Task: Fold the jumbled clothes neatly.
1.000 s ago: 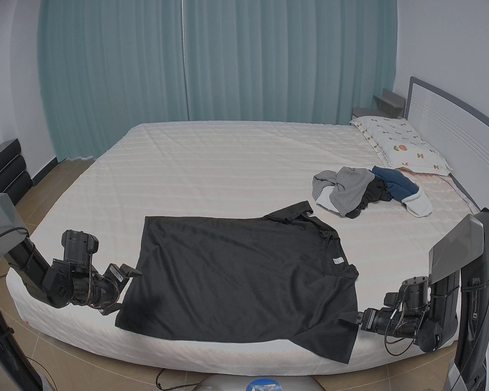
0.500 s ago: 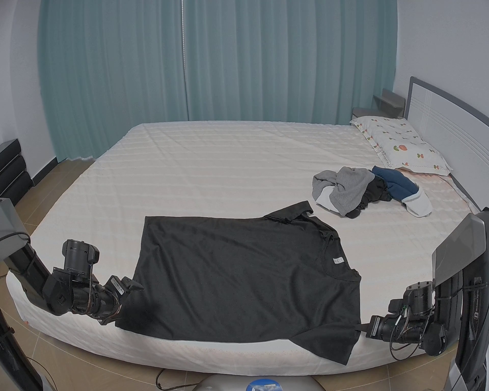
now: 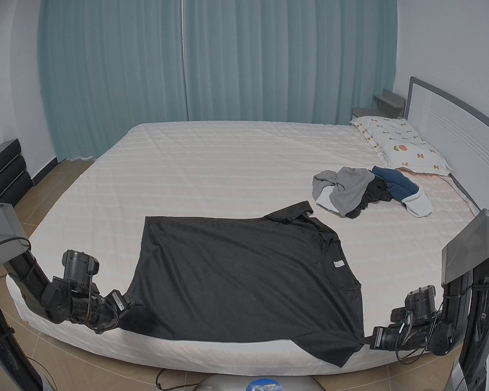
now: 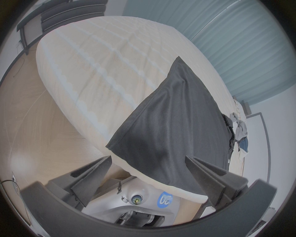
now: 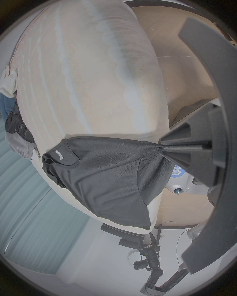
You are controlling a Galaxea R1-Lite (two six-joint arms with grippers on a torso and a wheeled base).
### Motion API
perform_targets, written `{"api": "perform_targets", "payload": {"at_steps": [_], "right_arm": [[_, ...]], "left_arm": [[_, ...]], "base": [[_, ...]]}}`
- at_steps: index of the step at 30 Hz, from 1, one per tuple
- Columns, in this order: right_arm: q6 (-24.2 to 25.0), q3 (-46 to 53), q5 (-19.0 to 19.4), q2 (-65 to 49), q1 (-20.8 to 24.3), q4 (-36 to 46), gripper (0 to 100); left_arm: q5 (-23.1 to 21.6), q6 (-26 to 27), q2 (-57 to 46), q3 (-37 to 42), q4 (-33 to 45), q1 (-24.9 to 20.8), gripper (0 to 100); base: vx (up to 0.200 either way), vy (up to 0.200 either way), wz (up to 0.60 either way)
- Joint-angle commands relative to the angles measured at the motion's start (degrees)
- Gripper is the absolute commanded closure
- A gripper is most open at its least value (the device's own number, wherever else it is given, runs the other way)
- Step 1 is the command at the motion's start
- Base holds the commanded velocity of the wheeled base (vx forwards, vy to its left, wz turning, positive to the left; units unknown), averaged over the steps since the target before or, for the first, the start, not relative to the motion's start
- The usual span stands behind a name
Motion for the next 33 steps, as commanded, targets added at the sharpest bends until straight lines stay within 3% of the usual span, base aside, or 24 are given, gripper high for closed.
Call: {"api": "perform_targets", "payload": {"at_steps": [1, 12, 22, 23, 29, 33], "right_arm": [[-0.12, 1.01, -0.04, -1.46, 0.8, 0.56, 100], [0.32, 1.01, -0.48, -1.55, 2.38, 2.23, 100], [0.41, 1.01, -0.48, -1.72, 2.38, 2.23, 100], [0.41, 1.01, -0.48, -1.72, 2.38, 2.23, 100], [0.49, 1.01, -0.48, -1.99, 2.38, 2.32, 100], [0.49, 1.01, -0.48, -2.34, 2.55, 2.49, 100]], "left_arm": [[0.12, 1.14, 0.54, 1.19, -0.05, 0.0, 0], [2.76, 2.9, 5.55, 1.72, -0.93, 0.0, 0], [3.11, 2.9, 10.12, 1.99, -9.9, 0.35, 0], [3.02, 2.9, 10.12, 1.99, -9.81, 0.44, 100], [3.73, 3.34, 9.24, 3.3, -9.64, 0.61, 100], [7.15, 7.47, 9.24, 4.97, -9.55, 1.05, 100]], "base": [[0.0, 0.0, 0.0], [0.0, 0.0, 0.0], [0.0, 0.0, 0.0], [0.0, 0.0, 0.0], [0.0, 0.0, 0.0], [0.0, 0.0, 0.0]]}}
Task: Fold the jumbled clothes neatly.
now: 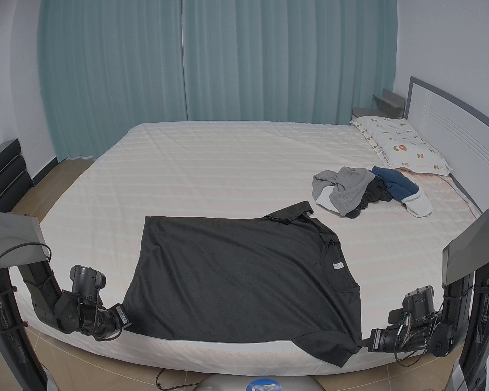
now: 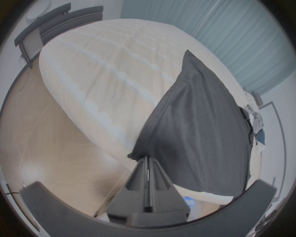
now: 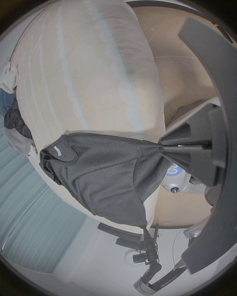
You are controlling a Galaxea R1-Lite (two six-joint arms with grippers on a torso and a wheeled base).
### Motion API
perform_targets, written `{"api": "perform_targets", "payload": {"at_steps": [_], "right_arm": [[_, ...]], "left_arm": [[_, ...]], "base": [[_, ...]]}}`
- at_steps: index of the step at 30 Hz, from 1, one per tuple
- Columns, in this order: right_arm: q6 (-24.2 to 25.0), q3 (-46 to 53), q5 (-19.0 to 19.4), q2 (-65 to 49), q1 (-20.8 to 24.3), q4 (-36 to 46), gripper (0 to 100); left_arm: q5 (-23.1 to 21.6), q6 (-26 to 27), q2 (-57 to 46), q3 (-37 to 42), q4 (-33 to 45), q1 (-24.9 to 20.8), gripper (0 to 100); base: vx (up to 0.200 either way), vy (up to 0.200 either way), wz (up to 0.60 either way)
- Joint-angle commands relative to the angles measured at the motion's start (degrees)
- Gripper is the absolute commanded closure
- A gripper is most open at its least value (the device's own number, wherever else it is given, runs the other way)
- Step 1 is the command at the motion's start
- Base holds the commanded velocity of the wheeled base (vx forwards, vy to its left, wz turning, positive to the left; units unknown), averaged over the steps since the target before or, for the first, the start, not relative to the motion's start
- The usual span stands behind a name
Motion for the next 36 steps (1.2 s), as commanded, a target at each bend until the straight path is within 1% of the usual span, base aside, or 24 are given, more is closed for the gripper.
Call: {"api": "perform_targets", "payload": {"at_steps": [1, 5, 6, 8, 11, 14, 18, 22, 23, 24, 26, 29, 30, 35, 36], "right_arm": [[-0.02, 1.01, -0.08, -0.5, 0.13, 0.11, 100], [-0.11, 1.01, 0.01, -1.29, 0.66, 2.4, 100], [-0.19, 1.01, 0.01, -2.44, 1.62, 4.51, 100], [-0.28, 1.01, -0.08, -3.23, 2.24, 5.65, 100], [-0.28, 1.01, -0.08, -4.19, 3.12, 6.0, 100], [-0.28, 1.01, -0.25, -4.37, 2.77, 4.6, 100], [-0.02, 1.01, -0.34, -3.84, 1.54, 2.22, 100], [-0.02, 1.01, -0.25, -3.75, 1.27, 2.22, 100], [-0.02, 1.01, -0.25, -3.84, 1.27, 2.22, 100], [-0.02, 1.01, -0.25, -3.84, 1.27, 2.22, 100], [-0.02, 1.01, -0.25, -3.84, 1.27, 2.14, 100], [0.07, 1.01, -0.25, -3.84, 1.27, 2.14, 100], [0.07, 1.01, -0.16, -3.75, 1.27, 2.14, 100], [0.07, 1.01, -0.16, -3.75, 1.27, 2.14, 100], [0.07, 1.01, -0.08, -3.84, 1.27, 2.14, 100]], "left_arm": [[1.63, 2.2, 0.28, 1.66, 0.06, 0.33, 100], [3.13, 4.04, -0.25, 2.97, 0.06, 0.33, 100], [4.53, 5.71, -0.25, 3.68, 0.06, 0.42, 100], [5.41, 6.85, -0.16, 4.29, 0.06, 0.6, 100], [5.85, 7.47, -0.25, 4.64, -0.2, 0.77, 100], [5.85, 6.85, -0.42, 4.56, -0.73, 0.86, 100], [4.36, 6.41, -0.51, 4.73, -3.81, 1.56, 100], [2.07, 6.59, -0.34, 5.79, -6.18, 2.18, 100], [1.63, 6.85, -0.51, 6.05, -6.36, 2.44, 0], [1.46, 7.03, -0.69, 6.23, -6.36, 2.53, 0], [-0.74, 8.35, -2.36, 8.07, -6.36, 3.23, 0], [-3.55, 13.71, -5.08, 10.71, -6.44, 4.38, 0], [-4.17, 14.76, -5.26, 10.62, -6.44, 4.64, 0], [-5.31, 13.97, -3.94, 9.39, -7.06, 4.82, 0], [-7.33, 13.01, -0.6, 8.69, -8.73, 4.73, 0]], "base": [[0.0, 0.0, 0.0], [0.0, 0.0, 0.0], [0.0, 0.0, 0.0], [0.0, 0.0, 0.0], [0.0, 0.0, 0.0], [0.0, 0.0, 0.0], [0.0, 0.0, 0.0], [0.0, 0.0, 0.0], [0.0, 0.0, 0.0], [0.0, 0.0, 0.0], [0.0, 0.0, 0.0], [0.0, 0.0, 0.0], [0.0, 0.0, 0.0], [0.0, 0.0, 0.0], [0.0, 0.0, 0.0]]}}
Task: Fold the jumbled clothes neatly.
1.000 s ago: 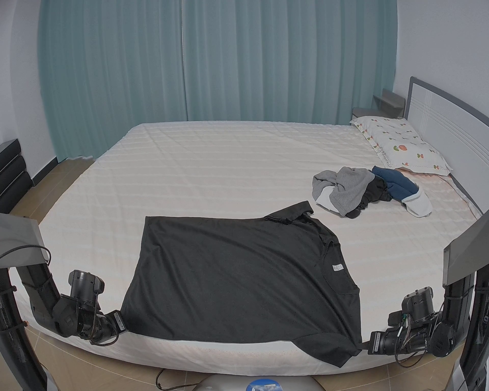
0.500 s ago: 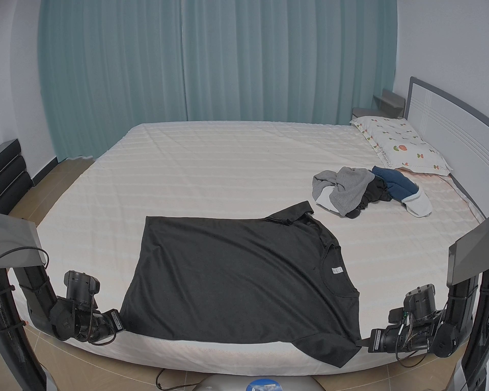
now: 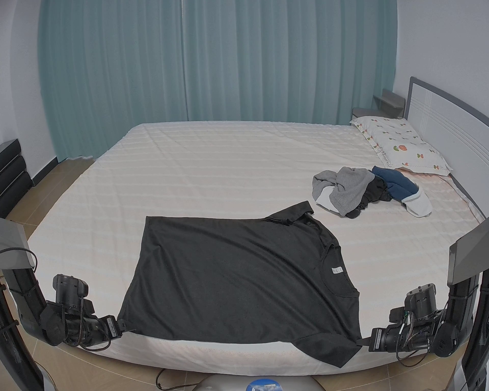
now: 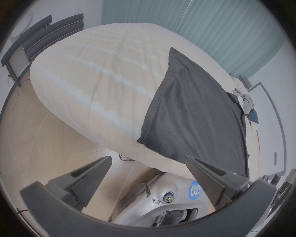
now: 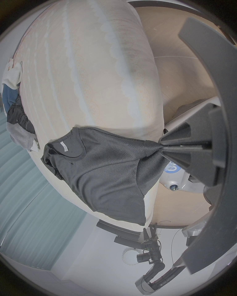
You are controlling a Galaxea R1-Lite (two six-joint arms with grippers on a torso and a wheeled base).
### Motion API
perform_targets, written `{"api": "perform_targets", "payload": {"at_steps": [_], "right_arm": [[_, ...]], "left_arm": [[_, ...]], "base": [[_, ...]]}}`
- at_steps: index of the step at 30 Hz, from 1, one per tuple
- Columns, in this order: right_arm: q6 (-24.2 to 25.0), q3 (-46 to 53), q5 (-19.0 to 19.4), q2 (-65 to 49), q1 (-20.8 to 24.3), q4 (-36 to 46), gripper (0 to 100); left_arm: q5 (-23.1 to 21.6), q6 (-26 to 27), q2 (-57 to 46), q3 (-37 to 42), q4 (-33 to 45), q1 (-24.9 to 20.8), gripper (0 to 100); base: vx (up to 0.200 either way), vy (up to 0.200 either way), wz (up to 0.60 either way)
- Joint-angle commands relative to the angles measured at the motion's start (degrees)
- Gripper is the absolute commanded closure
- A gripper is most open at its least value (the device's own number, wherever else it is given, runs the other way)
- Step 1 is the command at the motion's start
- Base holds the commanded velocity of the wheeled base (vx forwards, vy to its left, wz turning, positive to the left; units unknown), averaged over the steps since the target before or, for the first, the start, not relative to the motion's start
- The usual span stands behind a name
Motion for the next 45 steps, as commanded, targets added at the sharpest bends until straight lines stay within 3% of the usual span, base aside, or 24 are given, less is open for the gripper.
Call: {"api": "perform_targets", "payload": {"at_steps": [1, 9, 16, 17, 29, 38, 45], "right_arm": [[0.01, 1.01, 0.12, -0.03, 0.0, -0.03, 100], [0.1, 1.01, 0.56, 0.15, 0.0, -0.91, 100], [0.27, 1.01, 0.56, 0.24, -0.08, -1.53, 100], [0.27, 1.01, 0.56, 0.33, -0.08, -1.53, 100], [0.54, 1.01, 0.56, -0.11, -0.44, -1.62, 100], [0.62, 1.01, 0.38, -0.38, -0.52, -2.41, 100], [0.62, 1.01, 0.38, -0.11, -0.44, -2.58, 100]], "left_arm": [[-2.34, -1.28, 4.15, -0.88, -3.01, 0.21, 0], [-2.6, -1.2, 12.32, 1.58, -16.81, -0.05, 0], [-2.6, -1.37, 13.29, 2.72, -20.85, -0.31, 0], [-2.43, -1.37, 13.2, 2.81, -20.77, -0.31, 100], [-1.46, -2.34, 11.79, 5.01, -20.94, 0.13, 100], [4.78, -0.14, 10.12, 7.03, -20.94, 0.04, 100], [3.37, -1.46, 10.39, 7.47, -25.34, -0.14, 100]], "base": [[0.0, 0.0, 0.0], [0.0, 0.0, 0.0], [0.0, 0.0, 0.0], [0.0, 0.0, 0.0], [0.0, 0.0, 0.0], [0.0, 0.0, 0.0], [0.0, 0.0, 0.0]]}}
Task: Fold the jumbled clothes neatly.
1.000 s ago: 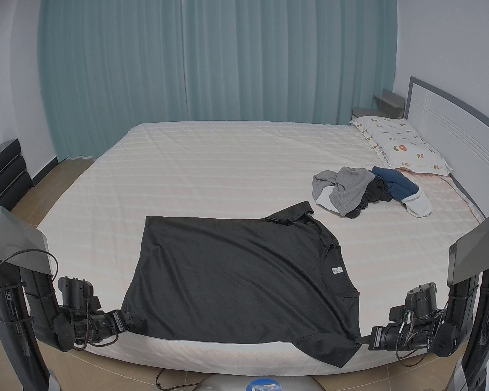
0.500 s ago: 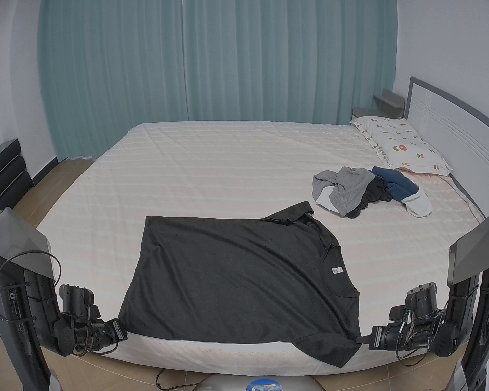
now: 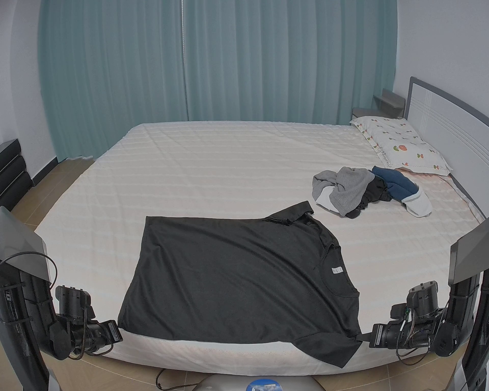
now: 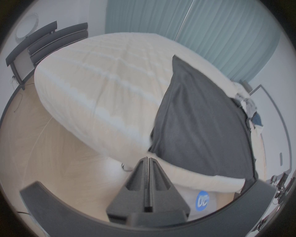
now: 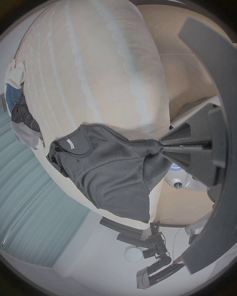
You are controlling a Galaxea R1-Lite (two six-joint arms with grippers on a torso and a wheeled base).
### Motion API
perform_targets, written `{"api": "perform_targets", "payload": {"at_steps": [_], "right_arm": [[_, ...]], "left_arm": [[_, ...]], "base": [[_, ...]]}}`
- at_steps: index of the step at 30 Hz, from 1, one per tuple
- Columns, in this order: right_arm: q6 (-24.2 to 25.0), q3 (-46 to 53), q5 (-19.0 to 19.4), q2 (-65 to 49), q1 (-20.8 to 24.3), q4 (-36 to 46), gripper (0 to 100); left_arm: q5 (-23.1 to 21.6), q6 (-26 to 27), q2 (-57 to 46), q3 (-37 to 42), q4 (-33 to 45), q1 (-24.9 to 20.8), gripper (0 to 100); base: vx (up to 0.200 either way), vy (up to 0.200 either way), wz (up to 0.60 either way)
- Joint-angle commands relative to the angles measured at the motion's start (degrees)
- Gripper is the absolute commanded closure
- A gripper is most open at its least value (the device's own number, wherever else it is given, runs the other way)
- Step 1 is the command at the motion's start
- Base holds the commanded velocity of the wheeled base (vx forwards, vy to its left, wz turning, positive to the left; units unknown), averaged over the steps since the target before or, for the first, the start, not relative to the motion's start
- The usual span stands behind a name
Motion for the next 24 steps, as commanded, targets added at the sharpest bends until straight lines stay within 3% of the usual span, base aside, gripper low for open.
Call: {"api": "perform_targets", "payload": {"at_steps": [1, 3, 4, 8, 21, 22, 24], "right_arm": [[-0.01, 1.01, 0.11, 0.22, 0.04, -0.01, 100], [-0.01, 1.01, 0.11, 0.22, 0.04, -0.1, 100], [-0.01, 1.01, 0.11, 0.22, 0.04, -0.1, 100], [-0.01, 1.01, 0.19, 0.04, -0.05, -0.19, 100], [0.08, 1.01, 0.28, 1.62, -0.05, -3.61, 100], [0.08, 1.01, 0.28, 1.71, -0.14, -3.61, 100], [0.17, 1.01, 0.28, 1.89, -0.05, -3.7, 100]], "left_arm": [[-2.06, -2.36, 0.29, 0.35, -4.69, 0.06, 100], [-3.99, -3.24, 0.38, 0.35, -6.01, 0.06, 100], [-4.87, -3.24, 0.47, 0.35, -6.28, 0.15, 0], [-8.39, -3.24, 1.96, -0.27, -6.45, 0.32, 0], [-10.5, -3.33, 8.2, -0.36, -16.56, 0.24, 0], [-10.5, -3.33, 8.2, -0.27, -16.65, 0.24, 100], [-10.5, -3.41, 8.47, -0.27, -16.65, 0.24, 100]], "base": [[0.0, 0.0, 0.0], [0.0, 0.0, 0.0], [0.0, 0.0, 0.0], [0.0, 0.0, 0.0], [0.0, 0.0, 0.0], [0.0, 0.0, 0.0], [0.0, 0.0, 0.0]]}}
